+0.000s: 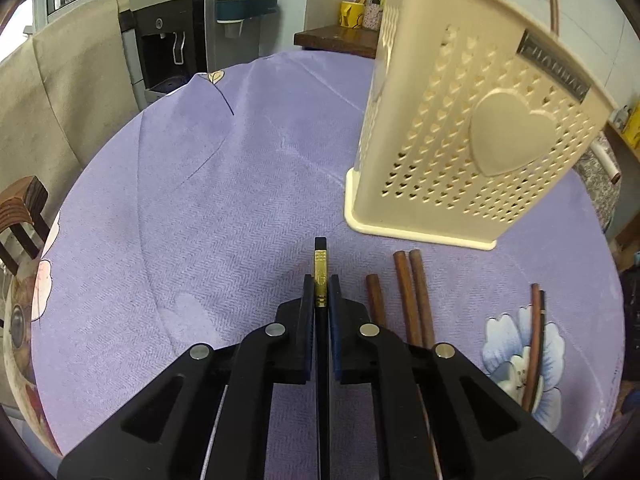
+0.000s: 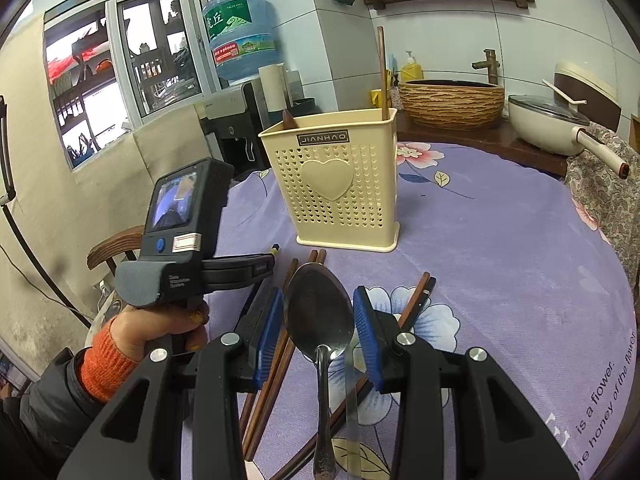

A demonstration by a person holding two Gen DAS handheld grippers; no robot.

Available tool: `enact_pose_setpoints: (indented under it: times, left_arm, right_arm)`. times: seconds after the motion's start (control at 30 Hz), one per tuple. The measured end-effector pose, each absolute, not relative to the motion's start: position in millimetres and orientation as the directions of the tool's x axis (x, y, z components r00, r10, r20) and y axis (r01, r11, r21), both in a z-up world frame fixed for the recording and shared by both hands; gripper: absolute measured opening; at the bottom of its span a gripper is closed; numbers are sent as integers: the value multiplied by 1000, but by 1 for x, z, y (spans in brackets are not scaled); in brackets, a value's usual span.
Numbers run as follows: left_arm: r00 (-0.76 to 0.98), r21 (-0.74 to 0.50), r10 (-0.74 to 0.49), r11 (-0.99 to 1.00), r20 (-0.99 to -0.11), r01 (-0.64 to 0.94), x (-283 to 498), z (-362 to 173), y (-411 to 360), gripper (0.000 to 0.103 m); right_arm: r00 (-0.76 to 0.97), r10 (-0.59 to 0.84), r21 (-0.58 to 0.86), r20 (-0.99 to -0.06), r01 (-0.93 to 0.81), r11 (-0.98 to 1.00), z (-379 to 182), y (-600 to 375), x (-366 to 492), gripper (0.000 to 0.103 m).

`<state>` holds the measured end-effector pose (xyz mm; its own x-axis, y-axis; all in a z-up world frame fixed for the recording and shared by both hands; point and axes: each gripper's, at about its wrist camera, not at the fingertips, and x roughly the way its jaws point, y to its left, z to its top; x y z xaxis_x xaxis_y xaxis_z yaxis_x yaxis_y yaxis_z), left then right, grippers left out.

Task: Organize utensils
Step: 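Grasp the black gold-tipped chopstick with the left tool, then carry the black chopstick with the left tool while the right tool carries the steel spoon to the holder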

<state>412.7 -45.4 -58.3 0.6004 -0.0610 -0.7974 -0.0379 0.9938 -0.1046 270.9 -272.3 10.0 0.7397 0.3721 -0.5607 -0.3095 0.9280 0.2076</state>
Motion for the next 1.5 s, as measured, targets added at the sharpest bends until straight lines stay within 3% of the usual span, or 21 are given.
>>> enact_pose_setpoints:
  times: [0.37, 0.9, 1.5]
  left_arm:
    - [716, -197, -191, 977, -672, 75, 354, 15, -33, 7]
    - [790, -221, -258, 962, -556, 158, 289, 79, -11, 7]
    - [822, -207, -271, 960, -501, 190, 295, 115, -10, 7]
  right_arm:
    - [738, 417, 224, -530, -352, 909, 29, -275, 261, 36]
    - [743, 438, 230, -505, -374, 899, 47, -275, 250, 35]
    - [740, 461, 225, -490, -404, 887, 62, -270, 261, 35]
